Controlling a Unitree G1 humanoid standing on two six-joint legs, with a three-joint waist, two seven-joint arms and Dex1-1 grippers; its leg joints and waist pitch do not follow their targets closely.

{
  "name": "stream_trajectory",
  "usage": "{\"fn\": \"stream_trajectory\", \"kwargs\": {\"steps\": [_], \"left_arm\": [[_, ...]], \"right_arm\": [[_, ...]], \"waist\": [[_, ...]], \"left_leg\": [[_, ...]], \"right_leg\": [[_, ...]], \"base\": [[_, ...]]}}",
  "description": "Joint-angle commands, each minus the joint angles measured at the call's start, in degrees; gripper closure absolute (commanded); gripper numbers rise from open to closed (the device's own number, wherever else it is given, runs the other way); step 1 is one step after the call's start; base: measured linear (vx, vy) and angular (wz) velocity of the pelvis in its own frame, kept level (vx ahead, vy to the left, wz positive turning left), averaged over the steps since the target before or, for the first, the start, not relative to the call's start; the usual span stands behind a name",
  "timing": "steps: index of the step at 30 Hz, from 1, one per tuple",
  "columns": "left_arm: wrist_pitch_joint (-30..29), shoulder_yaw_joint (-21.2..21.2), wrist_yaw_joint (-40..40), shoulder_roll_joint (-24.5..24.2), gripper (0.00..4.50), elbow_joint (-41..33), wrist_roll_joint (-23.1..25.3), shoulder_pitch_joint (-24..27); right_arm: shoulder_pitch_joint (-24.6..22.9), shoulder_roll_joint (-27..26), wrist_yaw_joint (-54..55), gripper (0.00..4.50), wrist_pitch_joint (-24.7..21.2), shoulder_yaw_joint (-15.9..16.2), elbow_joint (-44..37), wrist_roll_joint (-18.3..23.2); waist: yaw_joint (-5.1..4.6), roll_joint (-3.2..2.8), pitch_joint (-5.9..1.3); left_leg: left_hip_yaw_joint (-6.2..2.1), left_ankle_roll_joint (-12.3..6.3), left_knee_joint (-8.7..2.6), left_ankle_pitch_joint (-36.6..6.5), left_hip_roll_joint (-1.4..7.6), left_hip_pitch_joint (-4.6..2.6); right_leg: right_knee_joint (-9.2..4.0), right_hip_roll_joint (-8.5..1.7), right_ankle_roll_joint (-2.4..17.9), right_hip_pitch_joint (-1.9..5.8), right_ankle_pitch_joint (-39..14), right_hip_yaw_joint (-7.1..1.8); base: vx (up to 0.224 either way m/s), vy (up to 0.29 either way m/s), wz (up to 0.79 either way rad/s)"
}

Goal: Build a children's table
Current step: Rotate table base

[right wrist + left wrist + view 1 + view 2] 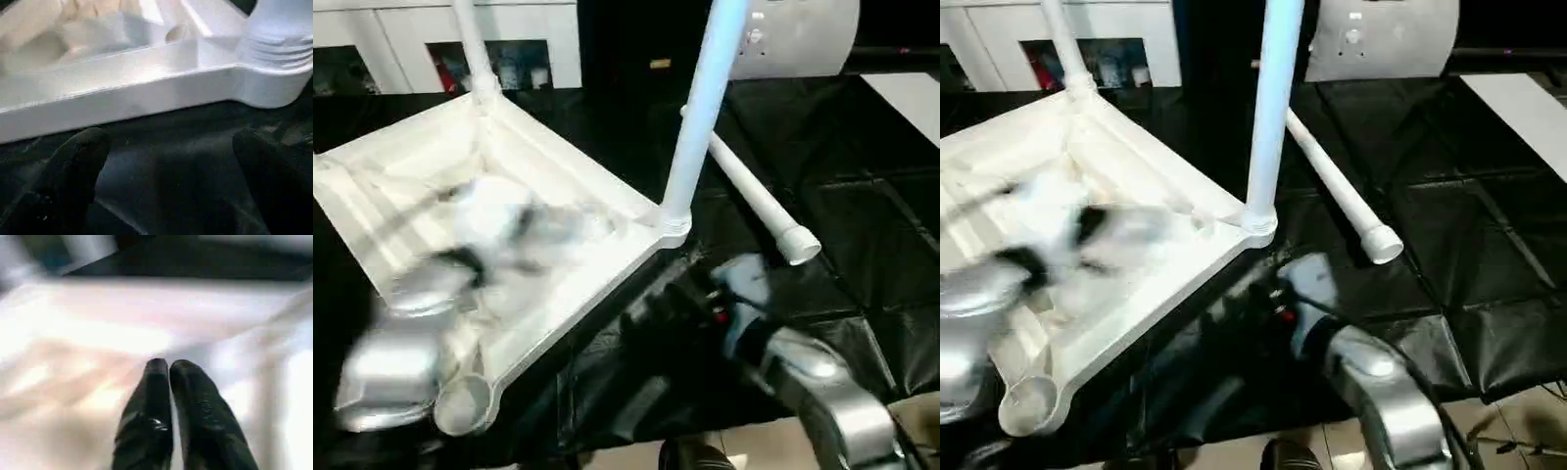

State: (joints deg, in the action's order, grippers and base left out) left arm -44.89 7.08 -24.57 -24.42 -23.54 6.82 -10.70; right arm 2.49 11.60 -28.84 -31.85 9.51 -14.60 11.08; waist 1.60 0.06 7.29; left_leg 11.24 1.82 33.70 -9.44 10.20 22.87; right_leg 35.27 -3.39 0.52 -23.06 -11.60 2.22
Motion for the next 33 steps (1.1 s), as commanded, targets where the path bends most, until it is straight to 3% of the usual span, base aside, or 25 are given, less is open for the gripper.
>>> {"fn": "stream_trajectory", "kwargs": {"steps": [1,2,5,6,9,13,17,21,26,32,33], "left_arm": [[-1.6,3.1,1.0,-2.9,4.46,-1.7,3.4,2.2],[-2.0,3.7,1.0,-4.1,4.46,-2.0,3.7,3.2],[-3.8,4.5,0.5,-8.2,4.46,-2.5,4.8,6.9],[-4.1,4.5,0.6,-8.8,4.46,-2.5,5.3,7.6],[-6.3,3.7,0.6,-10.9,4.46,-3.2,6.9,9.9],[-8.4,2.8,-0.9,-11.0,4.46,-4.3,5.6,11.0],[-11.6,0.0,-5.8,-10.4,4.46,-6.4,-0.4,11.6],[-19.2,-5.4,-15.1,-15.0,4.46,-11.6,-6.9,13.4],[-21.3,-9.2,-24.3,-21.6,4.46,-16.7,-13.9,15.1],[-20.7,-11.7,-30.1,-17.2,4.46,-20.4,-23.4,11.6],[-20.1,-14.1,-30.1,-15.9,4.46,-20.3,-23.6,9.9]], "right_arm": [[0.8,-0.1,1.1,0.00,-1.5,0.7,1.2,-1.3],[1.2,-0.2,1.5,0.00,-1.9,1.1,1.6,-1.6],[2.9,-0.4,2.9,0.00,-2.9,2.7,3.7,-3.1],[3.4,-0.7,3.3,0.00,-2.9,3.0,4.4,-3.4],[5.4,-1.9,4.2,0.00,-2.7,3.2,6.8,-3.8],[7.6,-3.2,5.2,0.00,-2.3,3.2,9.3,-4.3],[10.1,-4.5,6.3,0.00,-0.9,3.4,13.3,-4.7],[14.2,-6.2,8.2,0.00,2.0,2.2,20.1,-5.6],[16.8,-6.4,8.3,0.00,3.3,1.4,22.9,-5.8],[20.3,-6.1,8.3,0.00,5.9,0.6,27.6,-6.0],[21.2,-5.9,8.3,0.00,6.5,0.3,28.6,-6.2]], "waist": [[0.25,-0.32,-4.05],[0.51,-0.58,-4.10],[0.90,-0.56,-4.16],[1.21,-0.80,-4.14],[1.76,-0.84,-4.09],[1.66,-0.60,-4.14],[1.77,-0.72,-4.14],[1.52,-0.50,-4.19],[1.44,-0.63,-3.99],[0.76,-0.77,-4.34],[0.58,-0.38,-4.47]], "left_leg": [[-2.07,-0.97,-4.17,-10.9,2.88,-1.57],[-1.94,-0.55,-4.13,-11.5,3.03,-2.17],[-2.07,0.43,-4.44,-11.7,3.05,-2.10],[-2.04,1.07,-4.55,-13.5,3.18,-2.54],[-2.15,2.22,-4.78,-15.5,3.16,-2.53],[-2.29,2.69,-4.84,-15.9,2.99,-2.22],[-2.15,3.06,-4.77,-16.1,2.98,-2.34],[-2.03,3.01,-4.69,-14.9,2.75,-2.20],[-2.02,3.33,-4.83,-16.1,2.69,-2.20],[-1.79,4.28,-4.51,-13.6,2.58,-2.24],[-1.75,3.99,-4.39,-12.2,2.54,-2.02]], "right_leg": [[-4.49,-4.27,10.0,2.11,-12.3,-2.62],[-4.65,-4.19,10.0,1.61,-12.3,-2.70],[-4.24,-3.97,10.3,1.52,-10.3,-2.54],[-4.35,-3.96,10.1,1.15,-10.6,-2.61],[-4.29,-4.09,9.7,1.09,-10.3,-2.78],[-4.24,-4.33,9.7,1.34,-10.7,-2.80],[-4.27,-4.36,9.8,1.08,-10.8,-2.89],[-3.92,-4.11,10.4,1.19,-9.3,-2.82],[-4.02,-4.11,9.8,1.23,-11.6,-2.78],[-3.52,-3.96,10.8,1.53,-6.8,-2.80],[-3.35,-3.94,11.2,1.89,-5.0,-2.79]], "base": [[0.000,0.000,0.00],[0.000,0.000,0.00],[0.000,0.000,0.00],[0.000,0.000,0.00],[0.000,0.000,0.00],[0.000,0.000,0.00],[0.000,0.000,0.00],[0.000,0.000,0.00],[0.000,0.000,0.00],[0.000,0.000,0.00],[0.000,0.000,0.00]]}}
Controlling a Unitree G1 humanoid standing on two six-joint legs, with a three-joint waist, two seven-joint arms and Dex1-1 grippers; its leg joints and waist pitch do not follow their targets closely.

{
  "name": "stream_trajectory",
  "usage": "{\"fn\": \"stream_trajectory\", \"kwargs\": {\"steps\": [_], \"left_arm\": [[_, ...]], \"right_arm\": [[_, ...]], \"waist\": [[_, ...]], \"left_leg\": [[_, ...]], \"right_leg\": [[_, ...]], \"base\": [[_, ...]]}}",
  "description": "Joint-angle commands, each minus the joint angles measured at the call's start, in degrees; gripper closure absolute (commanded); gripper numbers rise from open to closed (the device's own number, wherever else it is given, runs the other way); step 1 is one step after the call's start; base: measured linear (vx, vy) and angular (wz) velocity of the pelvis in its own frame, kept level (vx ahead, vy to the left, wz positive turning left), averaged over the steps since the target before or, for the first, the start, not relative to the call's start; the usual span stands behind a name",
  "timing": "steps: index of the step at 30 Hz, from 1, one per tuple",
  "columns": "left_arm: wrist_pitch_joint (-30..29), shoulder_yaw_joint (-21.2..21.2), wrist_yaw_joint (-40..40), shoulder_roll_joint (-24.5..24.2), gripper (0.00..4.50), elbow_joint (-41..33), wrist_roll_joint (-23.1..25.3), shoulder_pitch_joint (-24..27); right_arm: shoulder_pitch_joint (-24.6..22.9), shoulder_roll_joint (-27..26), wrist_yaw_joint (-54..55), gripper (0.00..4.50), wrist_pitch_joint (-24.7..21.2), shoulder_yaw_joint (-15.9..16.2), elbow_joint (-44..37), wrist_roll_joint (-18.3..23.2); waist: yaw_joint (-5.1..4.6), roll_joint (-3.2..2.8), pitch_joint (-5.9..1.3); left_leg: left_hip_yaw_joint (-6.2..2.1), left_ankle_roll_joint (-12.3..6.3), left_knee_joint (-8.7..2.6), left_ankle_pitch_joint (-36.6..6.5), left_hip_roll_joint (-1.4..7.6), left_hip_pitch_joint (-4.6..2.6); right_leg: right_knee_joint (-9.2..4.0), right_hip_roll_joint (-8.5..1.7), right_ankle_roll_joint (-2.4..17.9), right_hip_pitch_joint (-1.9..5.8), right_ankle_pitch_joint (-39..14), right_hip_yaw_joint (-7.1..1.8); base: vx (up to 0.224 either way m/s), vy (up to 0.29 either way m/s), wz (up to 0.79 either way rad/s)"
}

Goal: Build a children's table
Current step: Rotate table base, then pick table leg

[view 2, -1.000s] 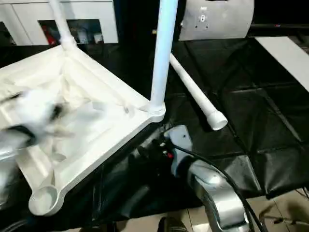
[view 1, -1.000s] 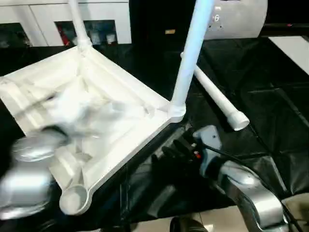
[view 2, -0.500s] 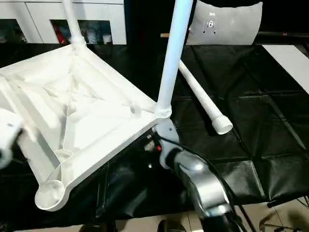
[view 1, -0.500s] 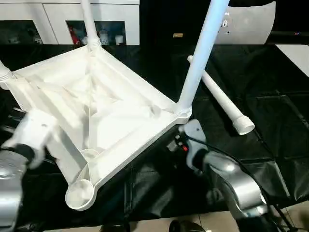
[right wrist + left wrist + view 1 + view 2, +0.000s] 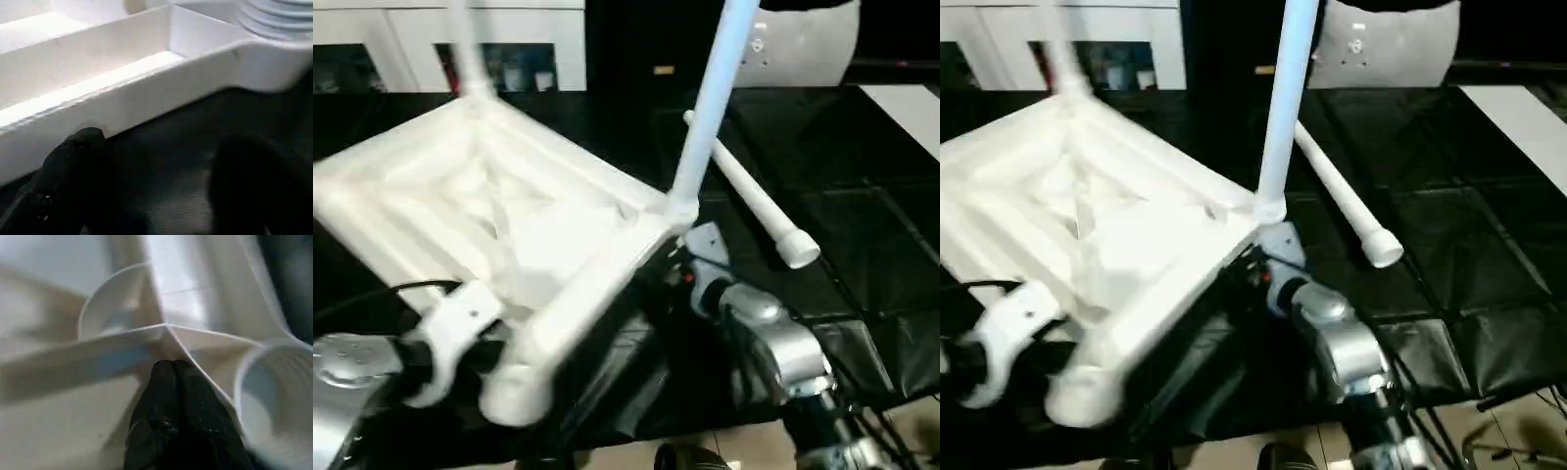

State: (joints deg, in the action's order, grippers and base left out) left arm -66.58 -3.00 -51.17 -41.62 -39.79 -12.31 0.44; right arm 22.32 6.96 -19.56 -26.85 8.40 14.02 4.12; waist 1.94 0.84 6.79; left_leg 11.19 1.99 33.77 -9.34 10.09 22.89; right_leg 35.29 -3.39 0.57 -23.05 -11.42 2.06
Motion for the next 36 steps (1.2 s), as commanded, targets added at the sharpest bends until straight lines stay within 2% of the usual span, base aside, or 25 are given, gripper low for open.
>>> {"fn": "stream_trajectory", "kwargs": {"steps": [1,4,6,7,9,10,11,12,13,16,17,19,21,22,24,25,26,27,30,31,33,34,35,36], "left_arm": [[1.8,-5.0,-3.1,2.5,4.46,-3.6,-4.5,-2.2],[2.9,-6.5,-0.9,5.9,4.46,-1.3,-4.1,-4.8],[6.6,-8.7,2.9,10.7,4.46,4.4,-1.5,-8.9],[7.2,-9.1,3.7,11.8,4.46,5.6,-1.1,-9.8],[9.0,-9.9,7.2,15.5,4.46,9.9,0.5,-13.1],[9.5,-10.2,7.9,16.0,4.46,10.9,0.9,-13.8],[11.0,-10.3,11.2,18.2,4.46,14.5,2.7,-15.6],[11.7,-10.5,12.2,18.6,4.46,15.6,3.4,-16.1],[12.6,-10.5,13.4,19.2,4.46,16.8,4.2,-16.6],[15.2,-10.4,15.6,19.5,4.46,18.8,6.0,-17.0],[15.2,-10.4,15.6,19.5,4.46,18.8,6.0,-17.0],[18.2,-8.8,16.8,20.8,4.46,18.2,5.6,-16.8],[19.2,-7.1,17.6,21.8,4.46,17.3,4.5,-16.7],[19.6,-6.8,17.5,21.7,4.46,16.7,4.1,-16.6],[20.3,-5.4,16.7,20.3,4.29,14.1,3.3,-15.9],[20.3,-5.3,16.6,20.2,4.29,13.9,3.3,-15.9],[20.2,-4.7,16.2,19.9,4.13,13.0,2.6,-15.6],[19.6,-4.2,15.3,19.4,3.99,11.9,1.7,-15.3],[18.4,-3.5,11.5,15.6,3.89,8.2,-0.3,-13.5],[17.9,-3.3,10.5,14.3,3.68,7.0,-0.8,-12.8],[17.6,-3.1,9.9,13.5,3.52,6.3,-1.2,-12.4],[15.8,-2.0,8.1,10.7,3.48,3.0,-3.7,-10.9],[15.2,-1.7,7.7,10.0,3.38,2.1,-4.4,-10.5],[14.2,-1.1,6.9,8.6,3.24,0.4,-5.7,-9.7]], "right_arm": [[1.6,-1.3,-1.0,0.00,1.6,1.3,0.3,0.7],[2.3,-1.1,-1.2,0.00,2.1,1.1,1.1,0.6],[2.6,-0.9,-1.3,0.00,2.4,0.9,1.6,0.2],[2.7,-0.9,-1.3,0.00,2.5,0.8,1.7,0.1],[3.0,-0.7,-1.1,0.00,2.7,0.4,2.0,-0.3],[3.1,-0.6,-1.1,0.00,2.8,0.2,2.1,-0.3],[3.3,-0.3,-0.3,0.00,2.7,-0.8,1.6,-0.4],[3.3,-0.2,-0.1,0.00,2.6,-1.2,1.3,-0.4],[3.6,0.2,0.1,0.00,2.3,-1.5,0.8,-0.5],[5.6,1.4,2.0,0.00,0.4,-4.0,-0.7,-0.2],[5.6,1.4,2.0,0.00,0.4,-4.0,-0.7,-0.2],[8.5,2.8,3.9,0.00,-1.7,-6.2,-0.2,-0.6],[10.8,4.2,4.6,0.00,-2.5,-7.3,1.5,-1.2],[12.0,4.9,5.2,0.00,-3.2,-7.6,2.7,-1.6],[17.4,8.1,6.7,0.00,-4.3,-8.8,9.8,-2.8],[17.6,8.2,6.7,0.00,-4.2,-8.8,10.1,-2.9],[19.2,9.4,5.7,0.00,-3.9,-8.6,12.6,-3.1],[20.5,10.4,4.8,0.00,-3.8,-8.4,14.8,-3.3],[25.1,13.3,3.2,0.00,-3.3,-7.9,23.4,-4.3],[26.5,14.1,2.8,0.00,-3.1,-7.6,26.2,-4.8],[27.4,14.5,2.6,0.00,-3.0,-7.4,27.8,-5.2],[30.5,15.8,1.3,0.00,-2.1,-6.4,34.5,-6.3],[31.4,16.0,0.9,0.00,-1.8,-6.0,36.3,-6.7],[32.9,16.5,0.0,0.00,-1.3,-5.4,40.0,-7.3]], "waist": [[0.31,-1.26,-4.07],[0.02,-0.76,-4.22],[-0.04,-0.58,-4.31],[0.06,-0.57,-4.24],[0.25,-0.68,-4.01],[0.26,-0.56,-4.09],[0.13,-0.46,-4.09],[0.16,-0.65,-4.13],[0.13,-0.60,-4.16],[0.23,-0.72,-4.29],[0.29,-0.71,-4.35],[0.39,-0.74,-4.40],[0.34,-0.86,-4.18],[0.37,-1.00,-4.07],[0.37,-0.83,-3.86],[0.28,-0.79,-3.79],[0.50,-0.76,-3.40],[0.47,-0.71,-3.52],[0.44,-0.73,-3.27],[0.39,-0.76,-3.25],[0.36,-0.85,-3.20],[0.42,-0.95,-2.59],[0.15,-0.86,-2.77],[0.29,-1.11,-2.34]], "left_leg": [[-1.67,3.66,-4.35,-11.5,2.63,-2.05],[-1.43,1.69,-3.92,-7.8,2.46,-1.53],[-1.34,0.75,-3.73,-7.3,2.46,-1.44],[-1.24,0.60,-3.70,-7.5,2.41,-1.53],[-1.30,1.28,-3.82,-10.2,2.68,-1.75],[-1.35,1.52,-3.78,-10.6,2.69,-1.78],[-1.48,1.68,-3.90,-10.5,2.54,-1.48],[-1.45,1.73,-3.73,-11.4,2.63,-1.84],[-1.46,1.66,-3.75,-11.2,2.58,-1.68],[-1.50,1.34,-3.73,-10.2,2.66,-1.85],[-1.47,1.32,-3.69,-9.9,2.65,-1.89],[-1.52,1.30,-3.70,-9.3,2.71,-1.90],[-1.44,1.43,-3.67,-9.7,2.67,-1.86],[-1.41,1.49,-3.65,-10.1,2.64,-1.93],[-1.47,1.49,-3.62,-10.3,2.50,-1.92],[-1.46,1.50,-3.59,-10.6,2.43,-1.87],[-1.27,1.43,-3.51,-11.2,2.45,-1.91],[-1.37,1.19,-3.49,-10.6,2.35,-1.76],[-1.33,0.51,-3.46,-9.9,2.46,-1.59],[-1.37,0.43,-3.47,-9.7,2.45,-1.54],[-1.27,0.08,-3.35,-9.2,2.51,-1.53],[-1.28,-0.04,-3.55,-9.7,2.46,-1.39],[-1.42,0.15,-3.51,-10.4,2.41,-1.33],[-1.26,0.31,-3.47,-11.3,2.55,-1.62]], "right_leg": [[-3.23,-3.96,11.2,1.99,-4.3,-2.65],[-3.04,-4.09,11.9,2.54,-0.8,-2.76],[-3.11,-4.03,12.2,2.74,-1.0,-2.77],[-3.33,-3.89,12.0,2.58,-2.0,-2.80],[-3.85,-3.98,11.6,2.33,-6.6,-2.82],[-3.78,-4.01,11.3,2.39,-7.2,-2.83],[-3.74,-3.92,10.8,2.62,-7.8,-2.73],[-3.87,-4.00,10.5,2.32,-8.6,-2.85],[-3.90,-3.99,10.5,2.45,-8.7,-2.82],[-3.77,-3.75,10.3,2.33,-7.3,-2.69],[-3.64,-3.71,10.5,2.34,-6.6,-2.67],[-3.49,-3.72,11.0,2.37,-5.4,-2.59],[-3.43,-3.64,11.5,2.33,-4.3,-2.59],[-3.49,-3.62,11.8,2.28,-4.1,-2.58],[-3.43,-3.74,12.2,2.27,-4.9,-2.45],[-3.46,-3.65,12.4,2.30,-5.3,-2.43],[-3.72,-3.75,12.1,2.06,-6.1,-2.60],[-3.50,-3.71,12.2,2.36,-5.9,-2.47],[-3.43,-3.76,13.0,2.21,-5.2,-2.41],[-3.38,-3.72,13.2,2.26,-5.1,-2.38],[-3.30,-3.70,13.8,2.25,-4.6,-2.40],[-3.51,-3.71,13.6,1.98,-5.3,-2.41],[-3.30,-3.86,14.4,2.25,-6.4,-2.26],[-3.64,-3.86,14.7,1.75,-7.7,-2.40]], "base": [[0.000,0.000,0.00],[0.000,0.000,0.00],[0.000,0.000,0.00],[0.000,0.000,0.00],[0.000,0.000,0.00],[0.000,0.000,0.00],[0.000,0.000,0.00],[0.000,0.000,0.00],[0.000,0.000,0.00],[0.000,0.000,0.00],[0.000,0.000,0.00],[0.000,0.000,0.00],[0.000,0.000,0.00],[0.000,0.000,0.00],[0.000,0.000,0.00],[0.000,0.000,0.00],[0.000,0.000,0.00],[0.000,0.000,0.00],[0.000,0.000,0.00],[0.000,0.000,0.00],[0.000,0.000,0.00],[0.000,0.000,0.00],[0.000,0.000,0.00],[0.000,0.000,0.00]]}}
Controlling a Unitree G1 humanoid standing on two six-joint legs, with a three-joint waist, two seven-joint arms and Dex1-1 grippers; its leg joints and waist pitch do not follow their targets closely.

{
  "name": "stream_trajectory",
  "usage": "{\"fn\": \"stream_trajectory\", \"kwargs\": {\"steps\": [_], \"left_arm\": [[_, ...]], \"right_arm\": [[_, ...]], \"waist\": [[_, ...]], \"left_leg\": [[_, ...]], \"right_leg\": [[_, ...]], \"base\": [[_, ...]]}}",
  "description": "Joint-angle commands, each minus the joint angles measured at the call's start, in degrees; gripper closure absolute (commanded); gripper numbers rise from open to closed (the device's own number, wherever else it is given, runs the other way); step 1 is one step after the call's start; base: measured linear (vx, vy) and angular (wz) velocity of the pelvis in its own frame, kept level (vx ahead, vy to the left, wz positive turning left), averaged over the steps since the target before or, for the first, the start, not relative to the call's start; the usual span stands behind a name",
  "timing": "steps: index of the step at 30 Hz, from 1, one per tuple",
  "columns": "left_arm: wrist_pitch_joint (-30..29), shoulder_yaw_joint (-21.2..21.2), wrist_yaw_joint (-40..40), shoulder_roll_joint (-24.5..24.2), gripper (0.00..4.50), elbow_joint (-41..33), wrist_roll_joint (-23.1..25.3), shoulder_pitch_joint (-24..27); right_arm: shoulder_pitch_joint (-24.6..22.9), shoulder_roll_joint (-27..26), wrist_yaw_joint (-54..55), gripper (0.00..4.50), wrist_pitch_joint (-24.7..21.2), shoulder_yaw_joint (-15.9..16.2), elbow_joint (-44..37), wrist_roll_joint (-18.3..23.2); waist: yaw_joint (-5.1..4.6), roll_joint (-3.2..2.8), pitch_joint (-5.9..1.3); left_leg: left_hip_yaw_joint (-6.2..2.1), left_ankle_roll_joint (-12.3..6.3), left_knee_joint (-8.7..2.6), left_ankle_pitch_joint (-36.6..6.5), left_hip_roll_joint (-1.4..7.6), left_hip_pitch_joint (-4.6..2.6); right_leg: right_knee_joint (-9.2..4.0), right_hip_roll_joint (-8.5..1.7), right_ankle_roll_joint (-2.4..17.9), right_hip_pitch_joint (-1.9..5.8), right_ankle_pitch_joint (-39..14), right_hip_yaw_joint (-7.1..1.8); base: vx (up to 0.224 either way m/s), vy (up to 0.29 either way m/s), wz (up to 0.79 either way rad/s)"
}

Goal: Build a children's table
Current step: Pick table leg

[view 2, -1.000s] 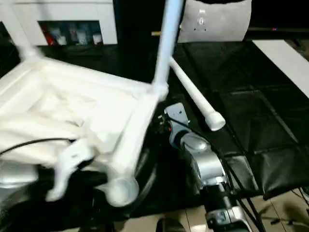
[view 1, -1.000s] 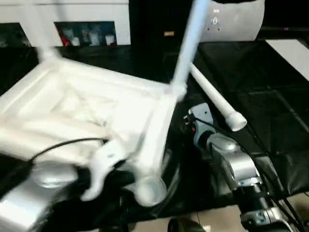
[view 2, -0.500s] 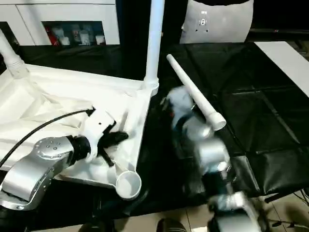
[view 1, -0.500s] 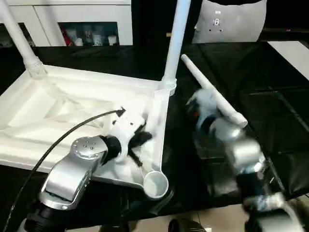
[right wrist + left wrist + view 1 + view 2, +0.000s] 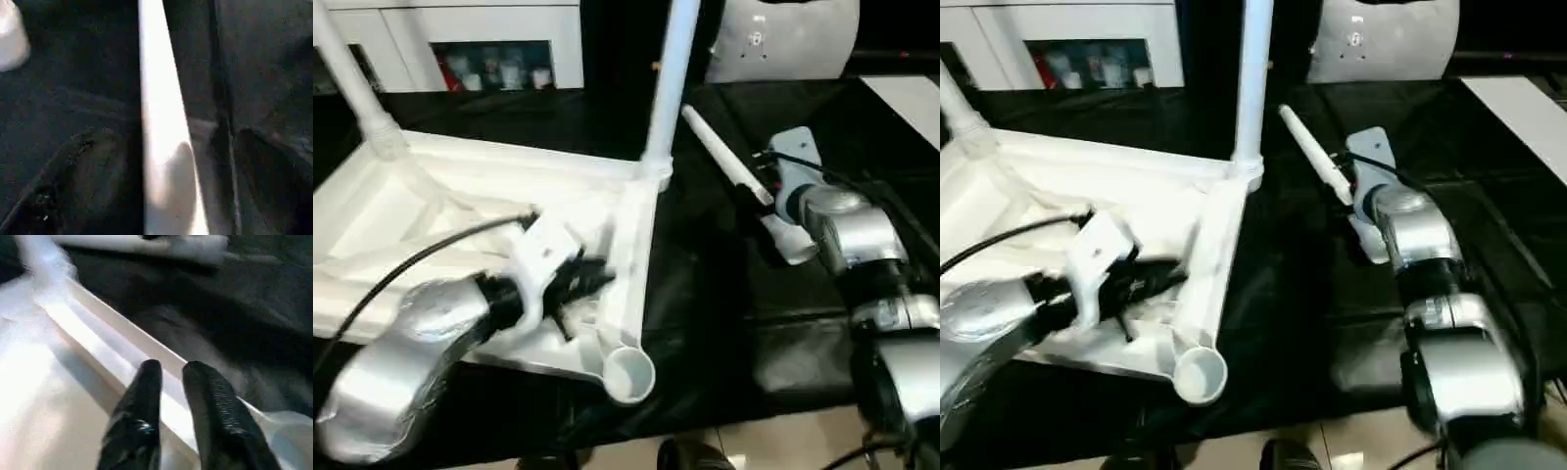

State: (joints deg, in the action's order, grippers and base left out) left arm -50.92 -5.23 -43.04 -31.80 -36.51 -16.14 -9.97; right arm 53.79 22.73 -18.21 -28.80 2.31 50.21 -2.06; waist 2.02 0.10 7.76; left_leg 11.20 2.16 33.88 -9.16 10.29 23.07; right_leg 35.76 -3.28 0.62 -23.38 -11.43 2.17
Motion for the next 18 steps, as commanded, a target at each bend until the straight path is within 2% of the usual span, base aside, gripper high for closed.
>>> {"fn": "stream_trajectory", "kwargs": {"steps": [1,3,4,7,9,12,13,14,15,18], "left_arm": [[-1.5,1.2,-1.3,-1.2,3.13,-2.9,-1.9,0.7],[-3.8,2.5,-3.1,-3.8,3.02,-5.7,-4.2,2.2],[-4.3,2.8,-3.5,-4.3,2.79,-6.3,-4.7,2.5],[-4.8,3.9,-4.8,-5.5,2.59,-7.4,-6.0,3.0],[-5.9,6.4,-6.8,-8.3,2.49,-8.4,-8.4,3.3],[-5.8,7.7,-8.2,-11.3,2.25,-8.5,-9.2,3.7],[-5.8,7.8,-8.3,-11.5,2.15,-8.5,-9.2,3.8],[-5.8,8.0,-8.7,-12.5,2.15,-8.4,-9.3,4.0],[-5.8,8.4,-9.0,-13.6,1.91,-8.4,-9.4,4.2],[-6.3,8.7,-9.0,-14.0,1.73,-8.5,-10.3,4.2]], "right_arm": [[1.5,0.8,-1.4,0.00,0.7,0.7,3.8,-1.1],[4.0,1.3,-3.8,0.00,-0.9,1.2,10.0,-1.7],[4.4,1.3,-5.0,0.00,-1.5,0.7,10.9,-1.1],[5.2,1.6,-6.6,0.00,-2.6,0.4,12.3,-0.7],[7.3,2.2,-9.3,0.00,-3.7,0.8,15.5,-1.0],[8.9,2.8,-11.2,0.00,-3.8,1.2,18.4,-1.7],[9.0,2.8,-11.3,0.30,-3.8,1.2,18.7,-1.8],[9.5,3.0,-12.0,0.30,-4.1,1.4,19.6,-2.1],[10.3,3.4,-12.9,0.40,-4.7,1.7,20.7,-2.7],[11.0,3.8,-14.3,0.75,-5.6,1.7,21.7,-2.8]], "waist": [[0.11,-0.32,-3.29],[0.24,-0.37,-2.93],[0.23,-0.39,-2.88],[0.44,-0.45,-2.72],[0.50,-0.53,-2.57],[0.54,-0.47,-2.30],[0.60,-0.53,-2.40],[0.61,-0.60,-2.31],[0.66,-0.60,-2.43],[0.80,-0.69,-2.45]], "left_leg": [[-1.30,0.30,-3.53,-12.0,2.41,-1.77],[-1.30,0.19,-3.66,-11.9,2.35,-1.67],[-1.23,0.02,-3.60,-12.1,2.38,-1.73],[-1.26,-0.57,-3.66,-10.8,2.52,-1.62],[-1.21,-0.52,-3.74,-11.3,2.55,-1.69],[-1.16,-0.08,-3.82,-12.3,2.58,-1.62],[-1.21,0.01,-3.76,-12.2,2.62,-1.72],[-1.16,0.12,-3.86,-12.4,2.66,-1.71],[-1.20,0.26,-3.83,-12.3,2.66,-1.69],[-1.13,0.23,-3.81,-11.7,2.77,-1.71]], "right_leg": [[-3.99,-4.07,15.1,2.15,-8.1,-2.49],[-4.01,-3.98,15.1,2.18,-8.6,-2.49],[-4.00,-4.05,15.3,2.14,-8.7,-2.59],[-3.87,-4.09,15.7,2.23,-7.7,-2.62],[-3.79,-3.98,16.1,2.13,-8.4,-2.50],[-3.99,-4.08,15.9,2.06,-10.2,-2.58],[-3.91,-4.16,16.0,2.02,-10.4,-2.58],[-4.03,-4.15,16.0,1.95,-10.7,-2.60],[-3.86,-4.11,16.1,2.01,-10.8,-2.55],[-3.80,-4.17,16.4,2.00,-9.6,-2.65]], "base": [[0.000,0.000,0.00],[0.000,0.000,0.00],[0.000,0.000,0.00],[0.000,0.000,0.00],[0.000,0.000,0.00],[0.000,0.000,0.00],[0.000,0.000,0.00],[0.000,0.000,0.00],[0.000,0.000,0.00],[0.000,0.000,0.00]]}}
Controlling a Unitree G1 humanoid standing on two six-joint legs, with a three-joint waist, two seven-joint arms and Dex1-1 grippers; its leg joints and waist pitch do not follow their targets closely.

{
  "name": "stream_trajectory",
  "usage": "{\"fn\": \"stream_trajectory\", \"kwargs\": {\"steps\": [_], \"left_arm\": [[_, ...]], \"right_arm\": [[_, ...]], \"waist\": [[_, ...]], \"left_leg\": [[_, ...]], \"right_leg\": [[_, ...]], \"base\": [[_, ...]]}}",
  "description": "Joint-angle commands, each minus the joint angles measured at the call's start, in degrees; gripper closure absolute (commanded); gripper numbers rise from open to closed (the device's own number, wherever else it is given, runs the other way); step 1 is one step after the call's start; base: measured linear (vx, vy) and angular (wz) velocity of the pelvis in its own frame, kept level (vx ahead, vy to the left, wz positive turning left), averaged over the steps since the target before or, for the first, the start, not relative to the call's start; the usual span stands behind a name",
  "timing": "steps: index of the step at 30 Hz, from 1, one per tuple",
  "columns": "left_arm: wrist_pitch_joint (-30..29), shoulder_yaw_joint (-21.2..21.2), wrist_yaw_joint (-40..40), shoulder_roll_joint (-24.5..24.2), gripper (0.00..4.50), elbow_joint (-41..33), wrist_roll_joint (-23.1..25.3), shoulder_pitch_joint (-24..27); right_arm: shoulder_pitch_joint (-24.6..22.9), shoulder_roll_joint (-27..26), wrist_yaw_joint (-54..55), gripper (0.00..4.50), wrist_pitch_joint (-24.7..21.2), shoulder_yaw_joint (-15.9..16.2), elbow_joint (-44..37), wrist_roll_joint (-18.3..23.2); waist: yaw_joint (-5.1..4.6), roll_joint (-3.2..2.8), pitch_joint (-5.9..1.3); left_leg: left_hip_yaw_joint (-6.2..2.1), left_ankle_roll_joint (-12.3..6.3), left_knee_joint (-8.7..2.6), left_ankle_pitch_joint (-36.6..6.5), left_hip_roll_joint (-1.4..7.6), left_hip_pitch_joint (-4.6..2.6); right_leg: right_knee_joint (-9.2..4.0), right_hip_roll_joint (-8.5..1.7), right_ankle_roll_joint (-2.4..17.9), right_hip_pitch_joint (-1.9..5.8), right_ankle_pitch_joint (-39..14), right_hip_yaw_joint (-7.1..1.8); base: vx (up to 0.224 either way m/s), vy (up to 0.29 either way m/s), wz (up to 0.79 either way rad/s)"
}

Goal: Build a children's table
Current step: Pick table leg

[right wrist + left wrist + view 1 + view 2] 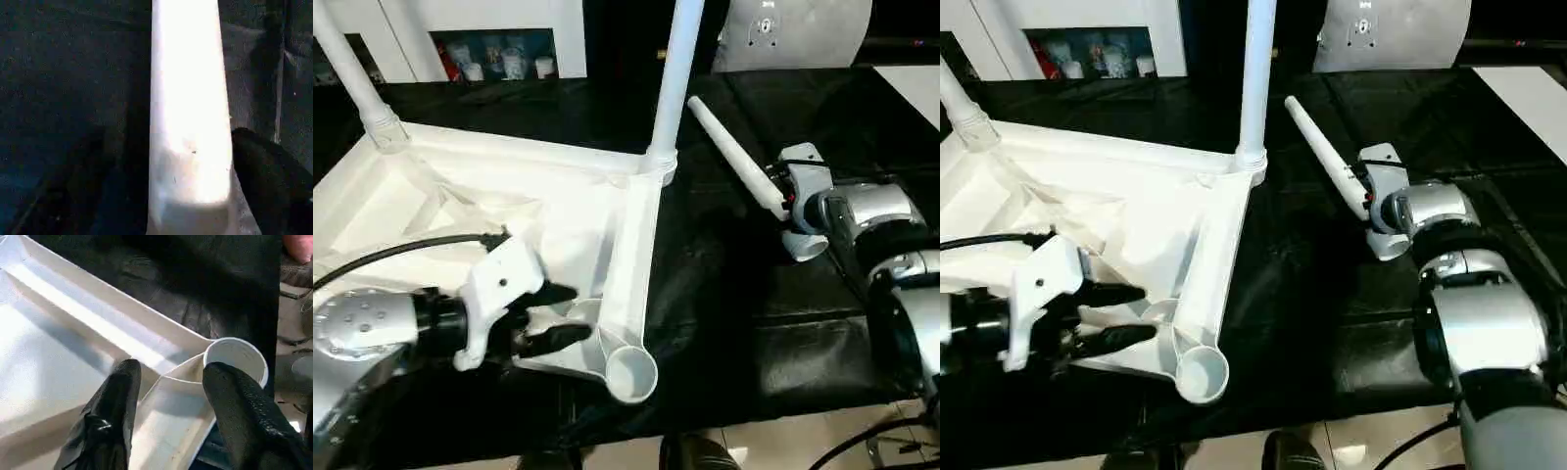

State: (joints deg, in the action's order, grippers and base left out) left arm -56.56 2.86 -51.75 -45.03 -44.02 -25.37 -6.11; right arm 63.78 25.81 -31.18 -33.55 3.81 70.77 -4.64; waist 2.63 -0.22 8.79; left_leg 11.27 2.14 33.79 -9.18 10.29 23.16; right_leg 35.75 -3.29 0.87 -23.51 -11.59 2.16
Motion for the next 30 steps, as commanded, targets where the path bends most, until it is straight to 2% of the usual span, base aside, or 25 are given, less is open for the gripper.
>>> {"fn": "stream_trajectory", "kwargs": {"steps": [1,5,6,8,12,14,15,18,20,24,28,30], "left_arm": [[-0.7,0.8,-0.3,-1.2,1.62,-1.0,-1.6,0.4],[-1.0,1.0,-0.2,-1.9,1.28,-1.4,-2.8,0.7],[-1.0,0.9,-0.3,-2.2,1.04,-1.5,-3.1,0.8],[-1.2,1.2,-0.5,-2.3,0.95,-1.6,-3.5,0.8],[-1.2,1.5,-0.7,-3.3,0.62,-1.6,-4.4,1.1],[-1.0,1.8,-0.7,-3.9,0.62,-1.6,-4.7,1.3],[-0.8,1.9,-0.9,-4.2,0.62,-1.6,-4.8,1.6],[-0.1,1.8,-1.4,-5.6,0.62,-1.6,-4.6,2.2],[-0.3,1.1,-2.5,-7.4,0.62,-1.7,-4.5,2.7],[0.9,-0.4,-3.7,-11.2,0.62,-2.0,-2.6,4.2],[4.4,-1.0,-3.2,-13.3,0.62,-2.0,0.1,5.4],[6.7,-2.4,-3.4,-14.2,0.62,-1.8,1.8,5.6]], "right_arm": [[1.3,0.8,-1.8,0.81,-1.0,0.2,1.6,-0.2],[2.1,1.3,-3.6,1.13,-1.4,0.0,3.2,-0.3],[2.3,1.4,-3.8,1.31,-1.3,0.1,3.5,-0.6],[2.7,1.7,-4.6,1.38,-1.4,0.2,3.8,-1.0],[3.0,1.9,-6.2,1.81,-1.6,0.4,4.1,-1.2],[3.1,2.1,-6.4,1.87,-1.6,0.3,4.3,-1.2],[3.1,2.1,-6.4,2.10,-1.5,0.3,4.4,-1.2],[2.7,2.1,-6.1,2.28,-1.1,0.1,4.4,-1.4],[2.1,2.0,-3.9,2.48,-0.4,-1.7,4.4,-0.3],[1.4,2.3,-2.0,2.56,0.5,-3.6,4.3,1.2],[0.7,2.5,-0.2,2.57,1.3,-5.9,3.8,3.2],[0.1,2.4,1.4,2.57,2.7,-8.1,3.1,5.0]], "waist": [[0.20,-0.36,-3.49],[0.39,-0.32,-3.52],[0.48,-0.35,-3.62],[0.58,-0.29,-3.71],[0.69,-0.23,-3.83],[0.73,-0.21,-3.76],[0.74,-0.13,-3.90],[0.78,-0.22,-4.04],[0.88,-0.27,-4.16],[0.95,-0.24,-4.35],[1.02,-0.30,-4.54],[1.09,-0.51,-4.67]], "left_leg": [[-1.16,0.24,-3.70,-11.7,2.73,-1.77],[-1.14,0.14,-3.71,-11.8,2.78,-1.70],[-1.11,0.11,-3.67,-11.8,2.78,-1.71],[-1.09,0.18,-3.65,-11.6,2.79,-1.73],[-1.06,0.21,-3.61,-11.9,2.78,-1.73],[-1.09,0.17,-3.63,-12.0,2.77,-1.62],[-1.09,0.12,-3.59,-11.7,2.77,-1.64],[-1.08,0.06,-3.54,-11.2,2.79,-1.63],[-1.05,0.11,-3.50,-11.1,2.81,-1.74],[-1.01,0.05,-3.43,-10.3,2.80,-1.65],[-1.01,0.00,-3.34,-10.1,2.80,-1.61],[-1.00,0.22,-3.26,-9.9,2.78,-1.64]], "right_leg": [[-3.75,-4.11,16.4,2.13,-9.2,-2.62],[-3.76,-4.18,16.6,2.10,-9.5,-2.65],[-3.78,-4.22,16.6,2.15,-9.5,-2.66],[-3.77,-4.17,16.7,2.12,-9.6,-2.64],[-3.76,-4.16,16.7,2.10,-10.1,-2.65],[-3.78,-4.21,16.6,2.11,-10.4,-2.68],[-3.74,-4.23,16.5,2.16,-10.4,-2.67],[-3.67,-4.16,16.5,2.16,-9.9,-2.64],[-3.68,-4.20,16.6,2.12,-9.9,-2.65],[-3.50,-4.12,16.5,2.14,-8.9,-2.59],[-3.49,-4.19,16.5,2.30,-8.2,-2.58],[-3.35,-4.12,16.7,2.30,-7.6,-2.54]], "base": [[0.000,0.000,0.00],[0.000,0.000,0.00],[0.000,0.000,0.00],[0.000,0.000,0.00],[0.000,0.000,0.00],[0.000,0.000,0.00],[0.000,0.000,0.00],[0.000,0.000,0.00],[0.000,0.000,0.00],[0.000,0.000,0.00],[0.000,0.000,0.00],[0.000,0.000,0.00]]}}
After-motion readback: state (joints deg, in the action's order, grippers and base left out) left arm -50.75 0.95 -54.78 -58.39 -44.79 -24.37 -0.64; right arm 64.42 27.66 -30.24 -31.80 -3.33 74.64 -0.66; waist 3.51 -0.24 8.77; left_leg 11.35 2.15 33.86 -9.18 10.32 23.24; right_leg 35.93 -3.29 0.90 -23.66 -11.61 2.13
